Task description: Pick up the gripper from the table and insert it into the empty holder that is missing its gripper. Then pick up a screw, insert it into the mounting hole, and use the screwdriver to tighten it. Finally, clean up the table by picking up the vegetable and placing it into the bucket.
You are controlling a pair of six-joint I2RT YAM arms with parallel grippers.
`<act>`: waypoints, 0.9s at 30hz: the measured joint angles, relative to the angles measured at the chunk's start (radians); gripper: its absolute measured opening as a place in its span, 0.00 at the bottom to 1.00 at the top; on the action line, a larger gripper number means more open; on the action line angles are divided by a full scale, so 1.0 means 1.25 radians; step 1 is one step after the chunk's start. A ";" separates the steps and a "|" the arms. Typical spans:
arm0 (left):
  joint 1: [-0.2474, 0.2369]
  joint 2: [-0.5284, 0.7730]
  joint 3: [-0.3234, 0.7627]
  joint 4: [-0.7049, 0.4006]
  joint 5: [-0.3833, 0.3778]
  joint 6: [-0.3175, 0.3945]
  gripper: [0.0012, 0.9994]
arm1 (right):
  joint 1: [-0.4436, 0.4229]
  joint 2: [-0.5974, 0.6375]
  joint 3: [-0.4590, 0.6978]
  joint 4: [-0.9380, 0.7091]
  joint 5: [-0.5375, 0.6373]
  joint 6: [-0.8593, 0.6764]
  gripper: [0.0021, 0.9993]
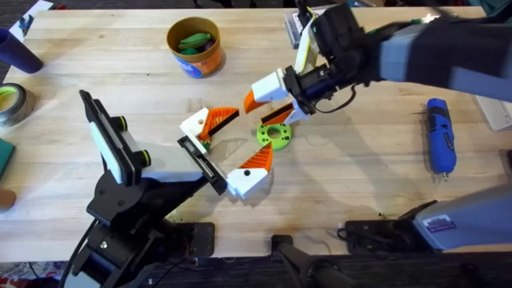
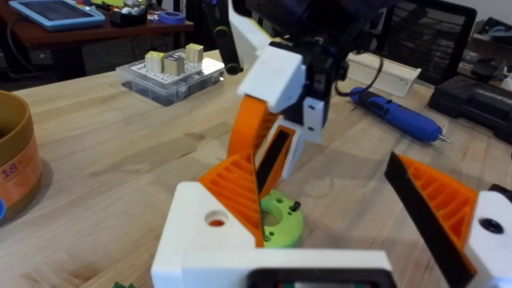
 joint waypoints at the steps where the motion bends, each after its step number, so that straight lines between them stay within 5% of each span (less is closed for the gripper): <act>1: 0.000 0.004 0.002 0.002 -0.001 0.000 0.99 | 0.007 -0.020 0.005 -0.021 0.012 -0.013 0.70; 6: 0.000 0.005 0.003 0.002 -0.003 0.000 0.99 | 0.011 -0.035 0.008 -0.122 -0.017 -0.087 0.70; 12: 0.000 0.005 0.003 0.002 -0.003 0.000 0.99 | 0.011 -0.036 0.005 -0.042 -0.096 -0.135 0.70; 27: 0.000 0.005 0.003 0.002 -0.003 0.000 0.99 | 0.002 -0.036 0.005 0.029 -0.096 -0.127 0.70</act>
